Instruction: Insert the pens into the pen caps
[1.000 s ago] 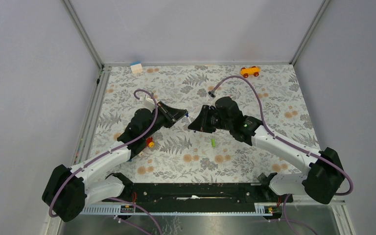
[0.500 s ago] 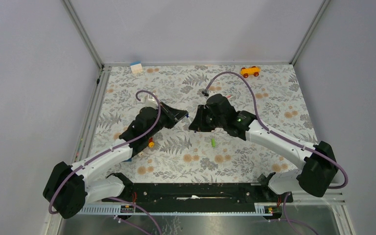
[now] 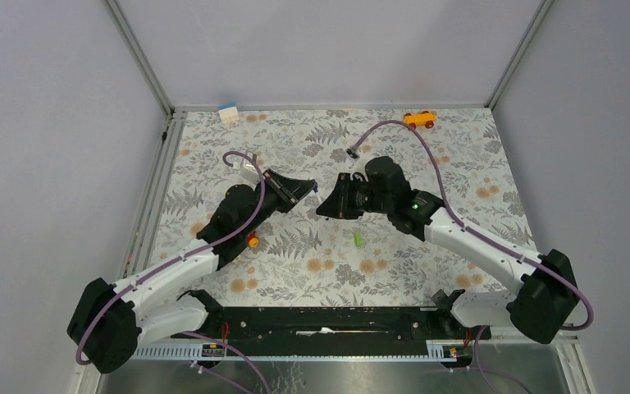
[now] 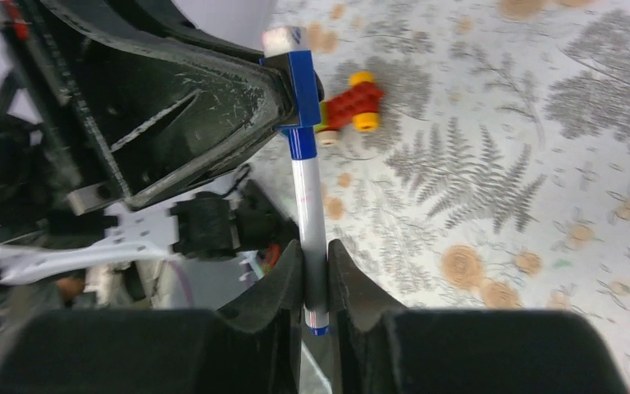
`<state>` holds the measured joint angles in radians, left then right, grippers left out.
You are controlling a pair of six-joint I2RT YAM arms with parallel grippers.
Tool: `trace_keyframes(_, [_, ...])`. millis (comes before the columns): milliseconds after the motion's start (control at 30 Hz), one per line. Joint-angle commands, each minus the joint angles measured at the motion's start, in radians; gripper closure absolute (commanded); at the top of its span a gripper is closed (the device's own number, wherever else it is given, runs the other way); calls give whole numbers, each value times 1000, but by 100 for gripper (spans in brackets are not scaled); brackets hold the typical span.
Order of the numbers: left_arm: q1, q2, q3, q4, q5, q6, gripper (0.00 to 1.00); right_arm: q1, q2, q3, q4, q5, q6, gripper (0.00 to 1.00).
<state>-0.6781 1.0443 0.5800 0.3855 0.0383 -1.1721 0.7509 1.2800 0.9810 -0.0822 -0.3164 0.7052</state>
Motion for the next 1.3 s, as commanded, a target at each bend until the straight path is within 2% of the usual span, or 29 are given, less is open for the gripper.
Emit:
trace_keyframes(0, [-84, -65, -40, 102, 289, 52, 100, -127, -54, -9, 462, -94, 107, 100])
trace_keyframes(267, [-99, -106, -83, 202, 384, 114, 100, -171, -72, 8, 638, -341, 206, 100])
trace_keyframes(500, [-102, -128, -100, 186, 412, 143, 100, -178, -52, 35, 730, -438, 266, 100])
trace_keyframes(633, [-108, -129, -106, 175, 416, 140, 100, -177, -53, 48, 714, -446, 267, 100])
trace_keyframes(733, [-116, -134, -99, 139, 399, 147, 100, -177, -59, 77, 584, -401, 184, 100])
trace_keyframes(900, [-143, -121, -27, -30, 328, 186, 100, -176, -49, 150, 364, -291, 33, 100])
trace_keyframes(1067, [-205, -73, 106, -294, 208, 212, 100, -137, -15, 300, 31, -14, -142, 100])
trace_keyframes(1200, [-236, -14, 204, -504, 92, 180, 100, -93, 15, 371, -90, 145, -188, 100])
trace_keyframes(1267, [-246, 12, 239, -551, 68, 157, 100, -59, 38, 408, -128, 208, -218, 100])
